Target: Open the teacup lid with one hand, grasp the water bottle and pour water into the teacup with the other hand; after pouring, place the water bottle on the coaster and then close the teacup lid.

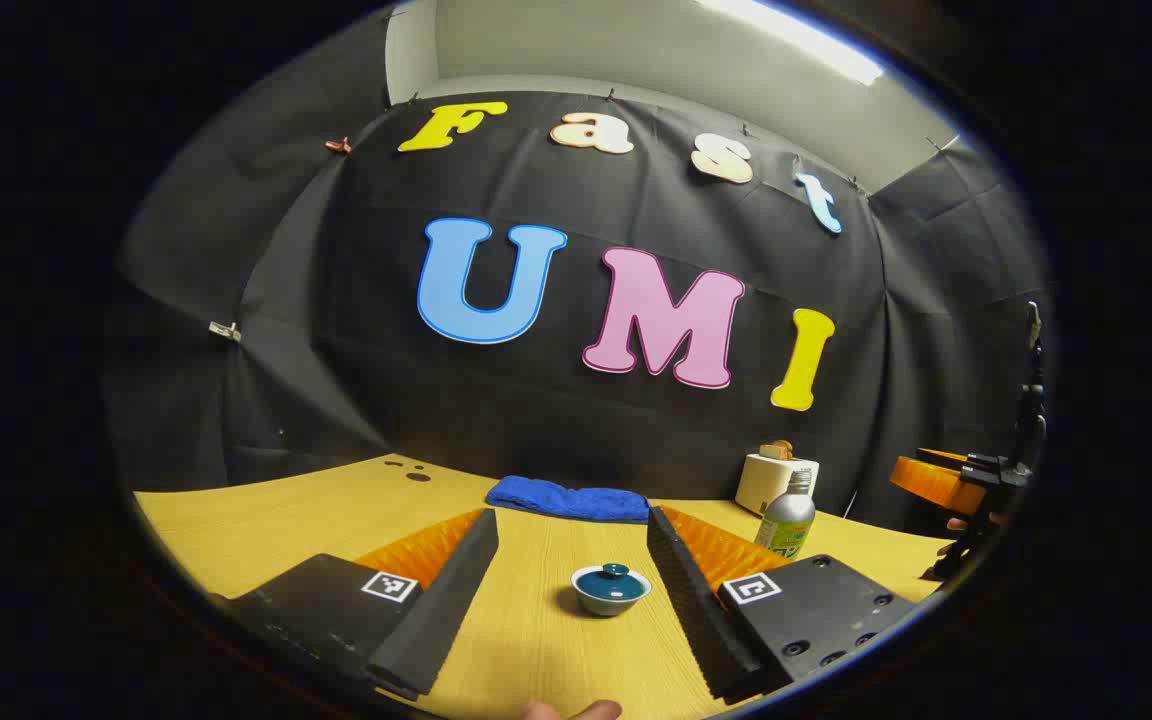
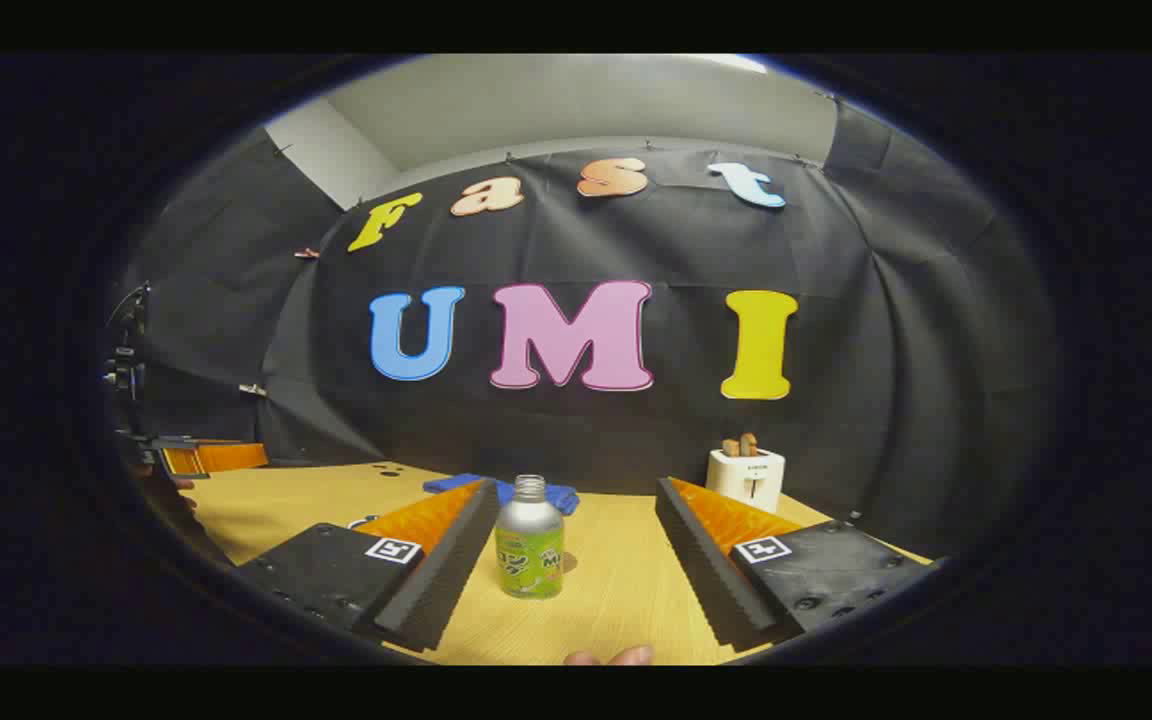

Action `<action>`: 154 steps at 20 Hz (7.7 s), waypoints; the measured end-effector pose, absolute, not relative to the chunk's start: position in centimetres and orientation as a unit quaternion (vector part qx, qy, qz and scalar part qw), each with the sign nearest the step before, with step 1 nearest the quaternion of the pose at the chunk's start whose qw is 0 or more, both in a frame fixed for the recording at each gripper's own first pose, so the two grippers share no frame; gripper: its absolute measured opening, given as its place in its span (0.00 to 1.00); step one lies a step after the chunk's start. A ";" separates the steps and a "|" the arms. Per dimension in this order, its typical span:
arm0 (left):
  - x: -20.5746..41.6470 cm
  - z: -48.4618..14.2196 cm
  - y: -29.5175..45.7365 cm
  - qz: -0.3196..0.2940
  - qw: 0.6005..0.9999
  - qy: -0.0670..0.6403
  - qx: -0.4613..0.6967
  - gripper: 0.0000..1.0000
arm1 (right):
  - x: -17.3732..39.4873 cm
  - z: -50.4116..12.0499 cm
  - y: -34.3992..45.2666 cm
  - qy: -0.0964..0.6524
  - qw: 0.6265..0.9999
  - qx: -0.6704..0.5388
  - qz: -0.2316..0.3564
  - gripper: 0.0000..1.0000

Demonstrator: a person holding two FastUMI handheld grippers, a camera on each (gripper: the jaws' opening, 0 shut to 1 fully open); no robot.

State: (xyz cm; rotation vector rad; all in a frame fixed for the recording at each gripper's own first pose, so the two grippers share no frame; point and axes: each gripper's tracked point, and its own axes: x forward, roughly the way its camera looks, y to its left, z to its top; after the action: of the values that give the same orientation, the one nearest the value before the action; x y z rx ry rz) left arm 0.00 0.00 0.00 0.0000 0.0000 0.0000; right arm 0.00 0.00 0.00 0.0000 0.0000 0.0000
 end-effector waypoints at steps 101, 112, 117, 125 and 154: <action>1.9 -3.2 8.0 0.012 0.996 0.080 -0.022 0.34 | 10.1 -11.4 6.9 0.093 0.908 -0.408 -0.006 0.81; 2.0 -3.5 8.7 0.015 0.996 0.086 -0.032 0.31 | 11.2 -11.6 9.9 0.052 0.778 -0.625 0.017 0.77; 2.1 -3.7 8.3 0.009 0.995 0.089 -0.035 0.31 | 11.1 -12.7 10.9 0.050 0.746 -0.663 0.031 0.80; 2.1 -4.0 8.7 0.013 0.995 0.095 -0.036 0.31 | 11.2 -13.7 12.2 0.037 0.692 -0.719 0.052 0.80; 2.2 -4.5 9.2 0.015 0.994 0.104 -0.040 0.31 | 12.0 -14.3 12.3 0.018 0.596 -0.800 0.067 0.80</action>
State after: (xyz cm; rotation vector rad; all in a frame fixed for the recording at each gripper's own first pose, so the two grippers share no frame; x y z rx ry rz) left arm 2.23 9.20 -4.47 -0.0807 0.2077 0.0300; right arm 12.03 12.32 -14.28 -1.8566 0.0429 0.1564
